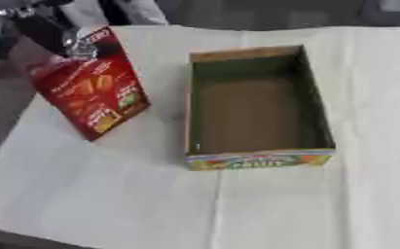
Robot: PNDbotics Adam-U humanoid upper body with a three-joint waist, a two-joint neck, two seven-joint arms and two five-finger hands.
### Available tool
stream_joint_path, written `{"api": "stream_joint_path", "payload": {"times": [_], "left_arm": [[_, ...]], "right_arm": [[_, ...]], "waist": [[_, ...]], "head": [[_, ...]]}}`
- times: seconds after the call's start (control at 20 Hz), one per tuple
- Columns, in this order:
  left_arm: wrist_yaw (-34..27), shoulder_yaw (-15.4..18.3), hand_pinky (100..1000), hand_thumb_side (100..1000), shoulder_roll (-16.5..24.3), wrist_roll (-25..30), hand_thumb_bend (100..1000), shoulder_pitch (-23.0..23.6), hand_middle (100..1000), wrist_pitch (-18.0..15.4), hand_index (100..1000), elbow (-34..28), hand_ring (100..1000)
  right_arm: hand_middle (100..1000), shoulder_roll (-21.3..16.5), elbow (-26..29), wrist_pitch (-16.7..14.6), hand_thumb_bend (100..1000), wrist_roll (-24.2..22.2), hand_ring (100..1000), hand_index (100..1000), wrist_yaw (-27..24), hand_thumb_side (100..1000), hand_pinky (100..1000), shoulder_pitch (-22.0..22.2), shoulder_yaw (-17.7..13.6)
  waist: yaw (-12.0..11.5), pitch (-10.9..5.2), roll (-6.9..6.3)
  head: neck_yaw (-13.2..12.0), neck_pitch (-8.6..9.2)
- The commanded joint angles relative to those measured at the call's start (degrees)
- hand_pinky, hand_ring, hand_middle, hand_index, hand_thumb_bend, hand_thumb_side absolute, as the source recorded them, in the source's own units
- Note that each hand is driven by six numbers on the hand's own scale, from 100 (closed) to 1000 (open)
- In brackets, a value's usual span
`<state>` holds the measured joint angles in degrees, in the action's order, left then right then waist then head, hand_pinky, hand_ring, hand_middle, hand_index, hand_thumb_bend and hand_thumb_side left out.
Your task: Pick up objects on the table and place them in the box.
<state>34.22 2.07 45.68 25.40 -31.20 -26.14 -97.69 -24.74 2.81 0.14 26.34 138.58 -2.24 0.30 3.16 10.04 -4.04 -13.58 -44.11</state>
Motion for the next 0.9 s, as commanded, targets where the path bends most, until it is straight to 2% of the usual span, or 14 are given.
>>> {"api": "stream_joint_path", "payload": {"times": [0.05, 0.1, 0.4, 0.55, 0.9], "left_arm": [[-0.1, 1.4, 476, 857, 0.6, 0.2, 314, -0.5, 771, 0.0, 824, 0.3, 711], [-0.4, 1.5, 460, 839, 0.5, 0.0, 286, -0.5, 759, 0.0, 822, 0.4, 694], [-1.7, 1.8, 468, 851, 0.1, -0.7, 284, 0.2, 765, 0.6, 823, 0.1, 703], [0.1, 2.6, 493, 858, 0.1, -0.1, 327, 0.6, 781, 1.1, 832, 0.6, 723], [3.8, 3.7, 511, 907, 0.0, 2.2, 342, 1.4, 794, 0.3, 840, 3.2, 738]], "right_arm": [[640, -0.9, 0.1, 0.2, 100, 0.6, 562, 751, -0.4, 1000, 452, 0.0, -0.1], [640, -0.9, 0.0, 0.3, 100, 0.7, 563, 750, -0.4, 1000, 452, 0.0, -0.1], [640, -0.5, -0.1, -0.1, 100, 0.9, 564, 750, -0.3, 1000, 453, -0.4, 0.0], [640, -0.4, -0.1, -0.2, 100, 0.6, 564, 750, -0.1, 1000, 453, -0.6, 0.0], [640, -0.1, 0.0, 0.0, 100, 0.3, 564, 750, 0.4, 1000, 453, -0.9, -0.1]], "waist": [[0.0, -0.38, 0.28], [0.1, -0.34, 0.31], [0.3, -0.28, 0.60], [0.2, -0.33, 0.62], [-0.1, -0.04, 0.70]], "head": [[0.0, -0.01], [0.0, -0.01], [-0.3, -0.01], [-0.3, -0.01], [-0.9, -0.01]]}}
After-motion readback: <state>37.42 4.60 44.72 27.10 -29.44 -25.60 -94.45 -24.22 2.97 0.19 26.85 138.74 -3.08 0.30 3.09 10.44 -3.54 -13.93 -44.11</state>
